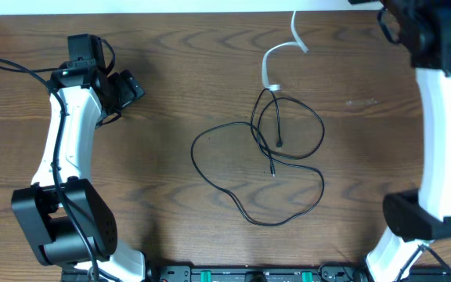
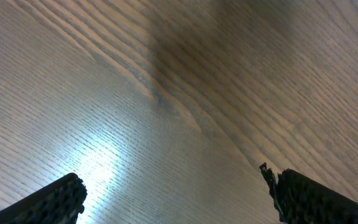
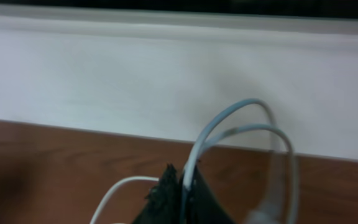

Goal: Untangle cables
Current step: 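Lift the white cable with the right gripper toward the upper right corner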

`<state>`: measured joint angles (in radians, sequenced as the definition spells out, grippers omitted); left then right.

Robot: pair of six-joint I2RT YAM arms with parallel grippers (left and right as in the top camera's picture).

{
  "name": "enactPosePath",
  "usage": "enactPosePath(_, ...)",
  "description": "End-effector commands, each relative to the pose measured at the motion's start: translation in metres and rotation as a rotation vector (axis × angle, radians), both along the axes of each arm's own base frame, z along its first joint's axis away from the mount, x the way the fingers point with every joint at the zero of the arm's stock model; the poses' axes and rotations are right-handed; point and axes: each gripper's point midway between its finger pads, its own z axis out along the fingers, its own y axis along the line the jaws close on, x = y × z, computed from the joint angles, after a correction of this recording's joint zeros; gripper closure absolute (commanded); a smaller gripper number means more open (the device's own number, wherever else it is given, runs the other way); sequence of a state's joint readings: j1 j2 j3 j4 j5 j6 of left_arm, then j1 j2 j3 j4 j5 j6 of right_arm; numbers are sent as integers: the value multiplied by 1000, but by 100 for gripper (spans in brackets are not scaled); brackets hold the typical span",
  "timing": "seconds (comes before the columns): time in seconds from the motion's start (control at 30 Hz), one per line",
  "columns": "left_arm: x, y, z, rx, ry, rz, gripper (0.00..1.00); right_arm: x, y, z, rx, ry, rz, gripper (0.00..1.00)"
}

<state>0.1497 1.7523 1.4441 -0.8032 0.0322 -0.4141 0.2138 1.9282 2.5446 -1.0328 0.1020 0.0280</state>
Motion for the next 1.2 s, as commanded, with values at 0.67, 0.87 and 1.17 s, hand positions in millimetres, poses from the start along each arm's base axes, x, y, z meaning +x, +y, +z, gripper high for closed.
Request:
enactPosePath(0.67, 1, 1, 3, 4, -11, -7, 1, 154, -153, -130, -199, -20, -422, 99)
enactPosePath(0.87, 5, 1, 5, 7, -30, -7, 1, 176, -165, -216, -221, 113, -419, 99)
enactPosePath(1.17, 7, 2, 6, 8, -37, -8, 1, 185, -160, -300, -226, 248, -371, 99)
